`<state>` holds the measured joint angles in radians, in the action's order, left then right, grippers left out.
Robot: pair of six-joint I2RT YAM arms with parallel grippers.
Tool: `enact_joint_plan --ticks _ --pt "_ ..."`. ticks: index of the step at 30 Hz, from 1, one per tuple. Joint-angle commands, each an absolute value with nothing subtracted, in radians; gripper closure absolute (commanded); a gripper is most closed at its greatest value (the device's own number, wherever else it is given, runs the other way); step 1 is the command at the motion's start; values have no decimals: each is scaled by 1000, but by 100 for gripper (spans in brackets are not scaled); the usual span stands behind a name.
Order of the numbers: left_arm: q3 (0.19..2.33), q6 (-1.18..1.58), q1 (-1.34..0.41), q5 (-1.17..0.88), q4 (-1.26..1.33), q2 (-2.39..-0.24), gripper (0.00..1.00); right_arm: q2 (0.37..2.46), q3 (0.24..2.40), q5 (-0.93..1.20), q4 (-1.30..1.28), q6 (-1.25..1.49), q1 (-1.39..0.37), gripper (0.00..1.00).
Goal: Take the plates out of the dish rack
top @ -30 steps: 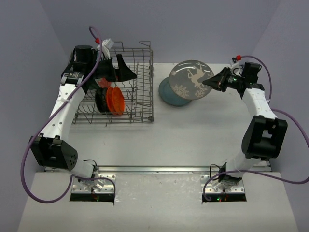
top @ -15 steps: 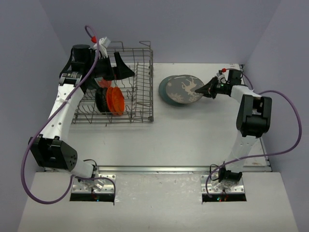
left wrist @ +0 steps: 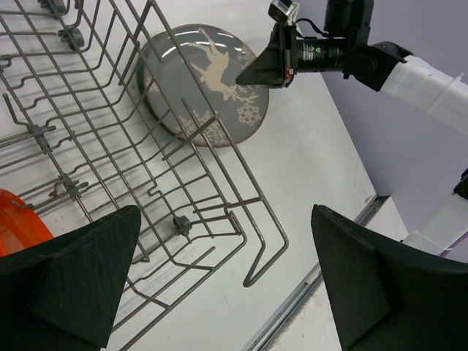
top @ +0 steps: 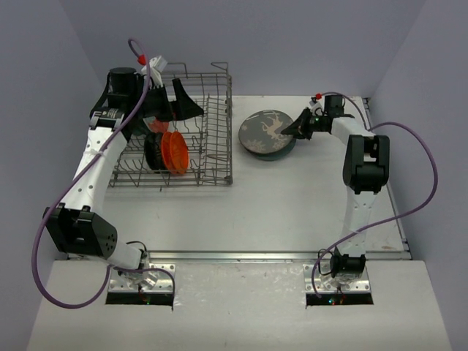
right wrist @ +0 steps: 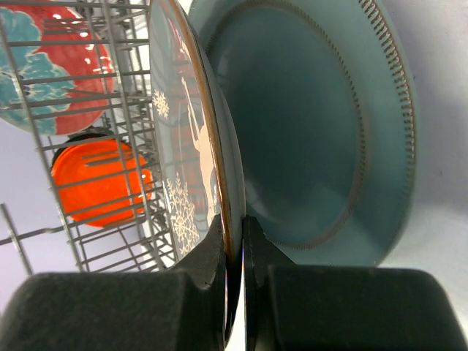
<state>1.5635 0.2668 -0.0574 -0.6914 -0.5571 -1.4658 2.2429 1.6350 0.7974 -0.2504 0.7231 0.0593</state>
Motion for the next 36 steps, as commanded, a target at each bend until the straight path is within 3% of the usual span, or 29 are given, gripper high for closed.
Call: enact_joint_plan --ticks 1,5,9,11,13,16,21,28,36 --pt "1547 257 -45 -696 -515 -1448 0 2243 1729 848 -237 703 55 100" --pt "1542 254 -44 -710 -509 -1448 0 2256 1738 843 -246 696 54 98" --pt "1542 251 -44 -714 -508 -1446 0 2263 1754 820 -285 675 50 87" --pt "1542 249 -44 -713 -508 -1445 0 2267 1771 794 -311 648 43 72" --pt "1541 244 -44 -713 -509 -1442 0 2271 1809 739 -385 604 34 50" --pt "1540 242 -43 -710 -511 -1437 0 2261 1854 624 -480 541 13 34" --pt "1537 242 -39 -707 -518 -1426 0 2240 1925 418 -584 451 -34 26" --pt "1548 236 -31 -567 -537 -1400 0 2199 1956 158 -661 366 -102 4" --pt "1683 185 -31 54 -582 -1415 0 2129 1929 -89 -641 275 -160 1"
